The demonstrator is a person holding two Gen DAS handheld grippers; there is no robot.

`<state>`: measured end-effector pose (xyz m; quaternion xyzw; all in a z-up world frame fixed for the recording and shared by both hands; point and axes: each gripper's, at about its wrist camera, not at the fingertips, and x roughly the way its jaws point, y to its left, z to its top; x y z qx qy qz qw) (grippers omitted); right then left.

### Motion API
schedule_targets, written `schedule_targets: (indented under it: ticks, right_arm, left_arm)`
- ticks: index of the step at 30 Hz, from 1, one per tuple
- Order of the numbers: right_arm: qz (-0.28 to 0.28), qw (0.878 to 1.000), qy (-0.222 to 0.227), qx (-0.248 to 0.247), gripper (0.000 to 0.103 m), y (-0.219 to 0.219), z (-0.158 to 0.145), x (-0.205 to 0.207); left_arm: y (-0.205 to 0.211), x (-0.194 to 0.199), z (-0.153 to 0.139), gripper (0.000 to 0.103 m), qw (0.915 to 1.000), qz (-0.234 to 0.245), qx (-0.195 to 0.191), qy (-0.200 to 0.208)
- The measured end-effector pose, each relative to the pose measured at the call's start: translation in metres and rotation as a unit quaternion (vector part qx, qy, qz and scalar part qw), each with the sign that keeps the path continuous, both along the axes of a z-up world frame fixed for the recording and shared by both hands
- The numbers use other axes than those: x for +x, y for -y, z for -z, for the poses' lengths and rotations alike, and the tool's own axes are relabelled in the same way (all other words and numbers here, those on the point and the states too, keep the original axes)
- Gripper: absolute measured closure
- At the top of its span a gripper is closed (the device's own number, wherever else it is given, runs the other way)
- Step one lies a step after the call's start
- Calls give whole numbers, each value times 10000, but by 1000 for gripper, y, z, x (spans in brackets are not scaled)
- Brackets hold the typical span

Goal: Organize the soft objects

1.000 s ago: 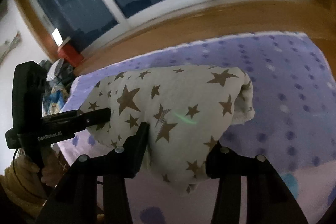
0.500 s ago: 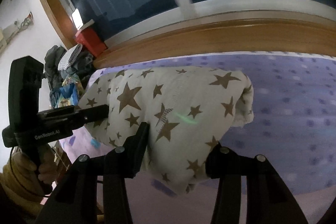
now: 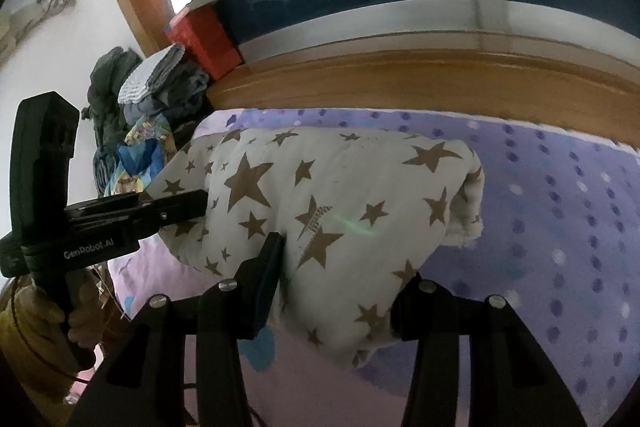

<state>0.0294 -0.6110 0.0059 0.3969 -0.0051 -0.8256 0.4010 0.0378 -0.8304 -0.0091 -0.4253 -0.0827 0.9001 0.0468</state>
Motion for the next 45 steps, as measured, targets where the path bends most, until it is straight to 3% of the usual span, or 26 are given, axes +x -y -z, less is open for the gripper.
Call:
schedule_targets:
  ticks: [7, 11, 17, 20, 23, 26, 30, 34, 37, 40, 45]
  right_arm:
    - [68, 9999, 29, 122, 57, 44, 10, -3]
    - [245, 9994, 61, 242, 57, 64, 21, -4]
    - [511, 9977, 108, 421, 57, 94, 36, -6]
    - [644, 9965, 132, 511, 52, 109, 44, -6]
    - [767, 9953, 245, 540, 45, 118, 50, -9]
    - [859, 9936, 402, 618, 44, 113, 45, -10]
    - [1104, 9931, 31, 391, 44, 91, 7, 11]
    - [1076, 9939, -230, 68, 44, 92, -20, 12]
    - [864, 9960, -177, 144, 44, 117, -12, -7]
    - [739, 9966, 68, 365, 44, 138, 16, -29]
    - [737, 9958, 28, 550, 41, 151, 36, -48]
  left_arm:
    - [45, -8, 1, 72, 9997, -37, -206, -125]
    - [73, -18, 11, 72, 9992, 286, -258, -128]
    - [98, -32, 41, 72, 9962, 766, -379, 186]
    - [102, -37, 56, 72, 9946, 913, -402, 276]
    - [103, -37, 56, 72, 9950, 910, -326, 238]
    - [107, -30, 46, 72, 9961, 811, -137, 325]
    - [113, -12, 14, 72, 9977, 647, -173, 93]
    - [105, -26, -6, 71, 9968, 767, -174, -165]
    - [88, -53, 1, 71, 9950, 923, -360, -140]
    - [83, -82, 34, 71, 9946, 919, -441, 207]
    - [87, -89, 46, 69, 9942, 954, -483, 81]
